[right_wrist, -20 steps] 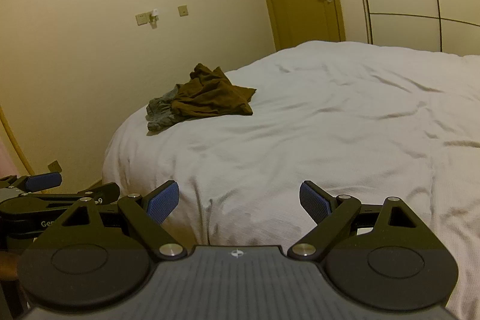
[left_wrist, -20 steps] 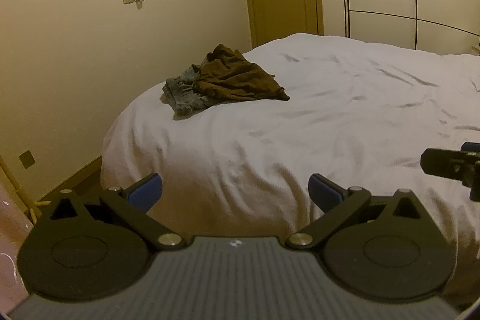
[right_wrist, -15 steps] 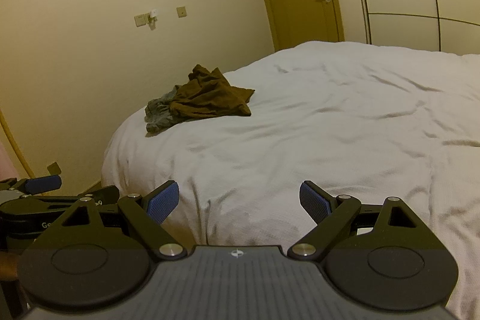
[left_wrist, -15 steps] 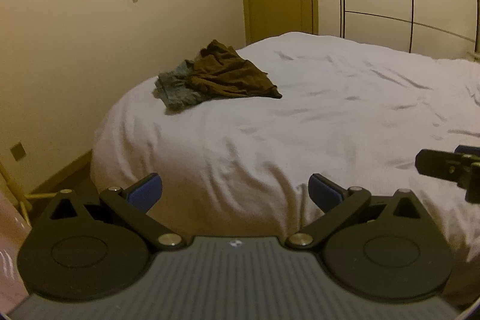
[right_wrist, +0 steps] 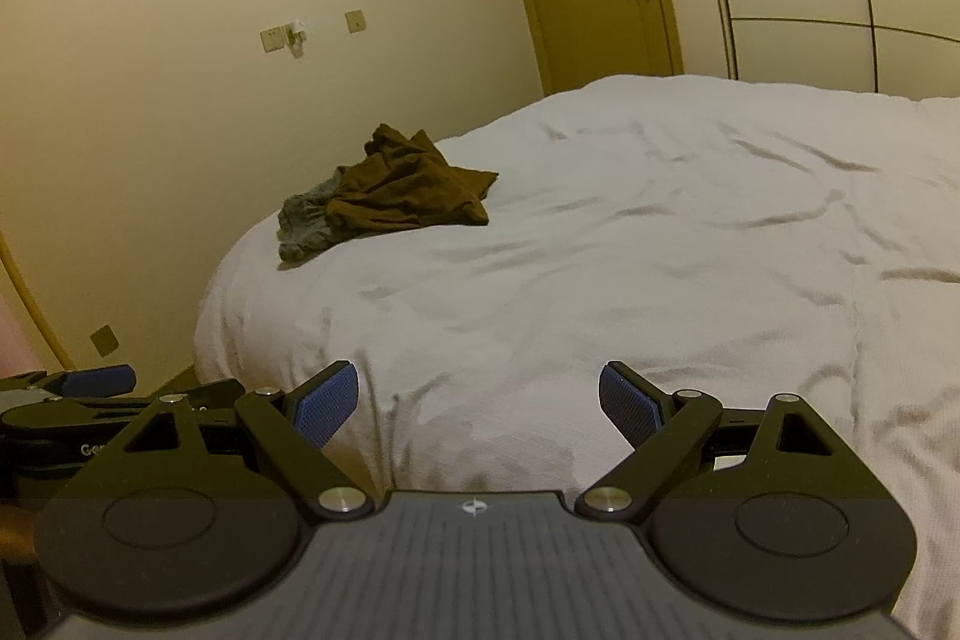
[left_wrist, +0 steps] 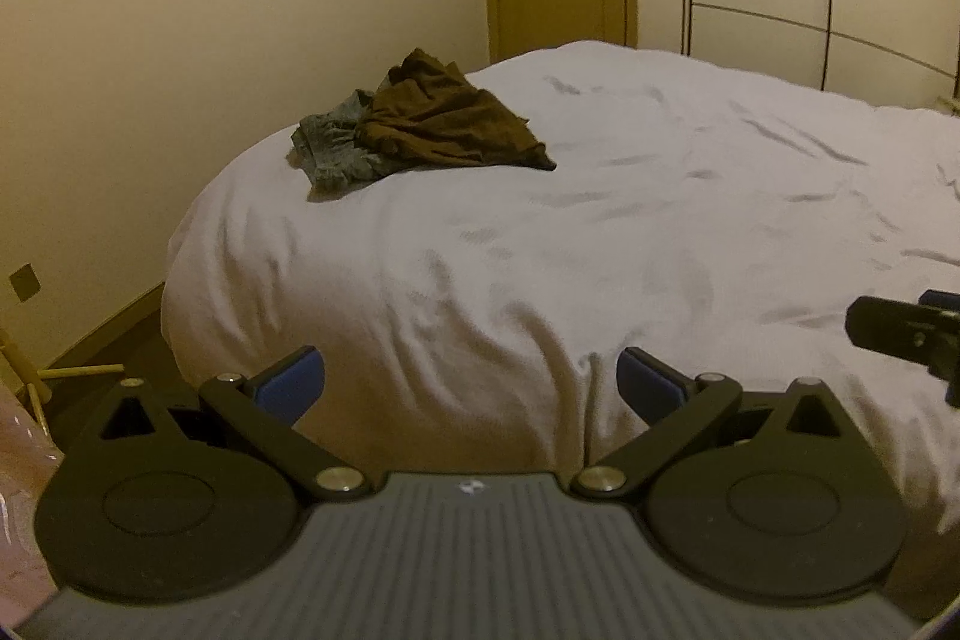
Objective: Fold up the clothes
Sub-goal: 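Move both tools toward the brown shorts piled on the bed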
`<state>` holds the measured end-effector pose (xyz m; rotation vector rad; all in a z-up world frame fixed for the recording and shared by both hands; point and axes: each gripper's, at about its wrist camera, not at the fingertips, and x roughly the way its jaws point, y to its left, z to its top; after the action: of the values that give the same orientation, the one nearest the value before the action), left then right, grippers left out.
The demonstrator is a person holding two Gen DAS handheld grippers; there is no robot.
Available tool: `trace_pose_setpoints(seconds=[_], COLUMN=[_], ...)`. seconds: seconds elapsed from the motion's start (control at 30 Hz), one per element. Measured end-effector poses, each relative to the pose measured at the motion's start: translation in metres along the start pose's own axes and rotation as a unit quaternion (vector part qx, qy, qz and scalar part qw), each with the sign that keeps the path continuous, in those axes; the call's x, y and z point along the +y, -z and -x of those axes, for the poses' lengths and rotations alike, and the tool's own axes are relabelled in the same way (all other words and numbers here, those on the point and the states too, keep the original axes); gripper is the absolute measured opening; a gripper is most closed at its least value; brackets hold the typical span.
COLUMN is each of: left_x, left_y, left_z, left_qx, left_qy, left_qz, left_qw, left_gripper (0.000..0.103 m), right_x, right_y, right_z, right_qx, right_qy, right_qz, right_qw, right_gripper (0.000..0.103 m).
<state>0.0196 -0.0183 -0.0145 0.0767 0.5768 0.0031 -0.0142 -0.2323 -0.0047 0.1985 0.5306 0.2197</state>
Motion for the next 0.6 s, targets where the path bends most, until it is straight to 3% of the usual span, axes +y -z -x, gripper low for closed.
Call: trace_pose_setpoints(seconds=[0.23, 0.4, 0.6], left_x=[-0.015, -0.017, -0.009], left_y=[-0.010, -0.033, -0.085], left_z=[-0.054, -0.074, -0.055], left_qx=[0.014, 0.049, 0.089], left_qy=[-0.026, -0.032, -0.034], left_qz=[-0.008, 0.000, 0.016], left_qw=[0.9995, 0.9983, 0.9953], left_gripper=[0.102, 0.102, 0.102], right_x=[-0.025, -0.036, -0.036], right_y=[-0.004, -0.014, -0.059], right_z=[-0.047, -0.082, -0.094], right_qx=[-0.004, -0.021, 0.045], right_qy=[0.001, -0.013, -0.016], right_qz=[0.006, 0.048, 0.046], right_qw=[1.000, 0.999, 0.998], right_gripper=[0.089, 0.089, 0.089])
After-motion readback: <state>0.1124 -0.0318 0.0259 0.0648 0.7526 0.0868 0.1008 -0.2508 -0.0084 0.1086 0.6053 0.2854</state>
